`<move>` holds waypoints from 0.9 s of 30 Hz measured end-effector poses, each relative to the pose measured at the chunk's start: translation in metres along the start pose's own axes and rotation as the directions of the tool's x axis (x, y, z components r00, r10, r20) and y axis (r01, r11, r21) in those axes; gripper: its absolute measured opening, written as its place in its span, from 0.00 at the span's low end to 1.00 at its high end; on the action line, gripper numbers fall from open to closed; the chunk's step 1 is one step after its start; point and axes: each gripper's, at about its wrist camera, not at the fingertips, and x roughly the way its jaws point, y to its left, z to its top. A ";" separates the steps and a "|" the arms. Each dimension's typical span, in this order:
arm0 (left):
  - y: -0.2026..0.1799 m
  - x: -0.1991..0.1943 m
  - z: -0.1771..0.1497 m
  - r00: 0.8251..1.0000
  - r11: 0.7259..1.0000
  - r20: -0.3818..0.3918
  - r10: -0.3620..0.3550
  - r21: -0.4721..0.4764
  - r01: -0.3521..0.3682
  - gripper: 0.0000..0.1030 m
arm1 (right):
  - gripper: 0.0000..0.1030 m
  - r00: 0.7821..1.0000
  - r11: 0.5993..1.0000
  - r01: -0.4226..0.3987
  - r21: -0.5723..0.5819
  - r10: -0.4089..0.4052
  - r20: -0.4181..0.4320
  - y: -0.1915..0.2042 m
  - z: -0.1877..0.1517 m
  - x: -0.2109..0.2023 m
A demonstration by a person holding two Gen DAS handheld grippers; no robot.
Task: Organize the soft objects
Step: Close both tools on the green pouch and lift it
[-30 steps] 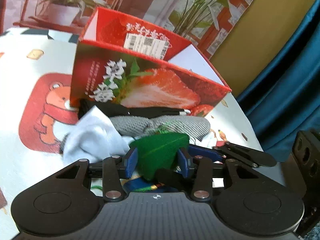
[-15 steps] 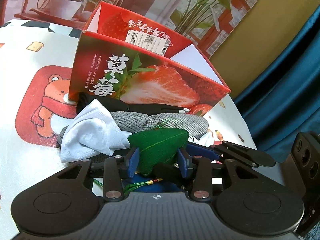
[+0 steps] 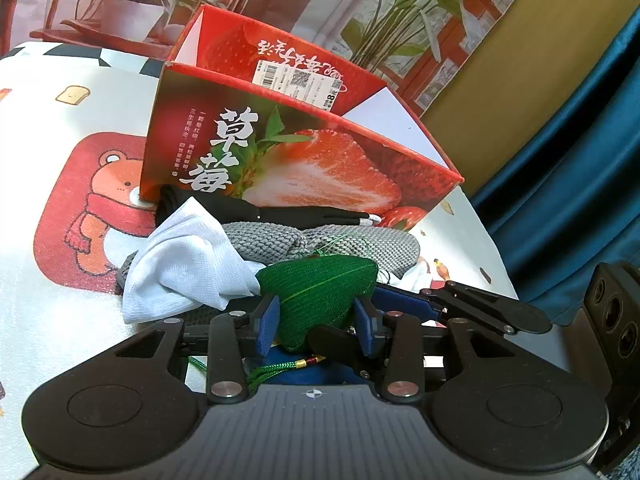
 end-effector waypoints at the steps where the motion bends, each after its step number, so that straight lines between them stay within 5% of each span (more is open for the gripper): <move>1: 0.001 0.000 0.000 1.000 1.000 -0.001 0.001 0.000 -0.001 0.41 | 0.48 1.000 1.000 0.001 -0.002 -0.001 -0.001 0.000 -0.001 0.000; 8: -0.001 0.006 0.001 1.000 1.000 -0.022 0.015 0.023 -0.014 0.41 | 0.48 1.000 1.000 0.009 -0.015 -0.009 -0.012 0.001 -0.003 0.004; 14: -0.014 -0.014 0.022 0.999 0.998 0.053 -0.011 0.064 0.008 0.41 | 0.46 0.999 1.000 0.008 -0.022 -0.007 0.048 0.001 0.010 -0.009; 27: -0.061 -0.067 0.117 0.952 0.985 0.300 -0.059 0.171 0.007 0.41 | 0.46 0.961 0.992 0.041 -0.120 -0.006 0.275 -0.014 0.125 -0.054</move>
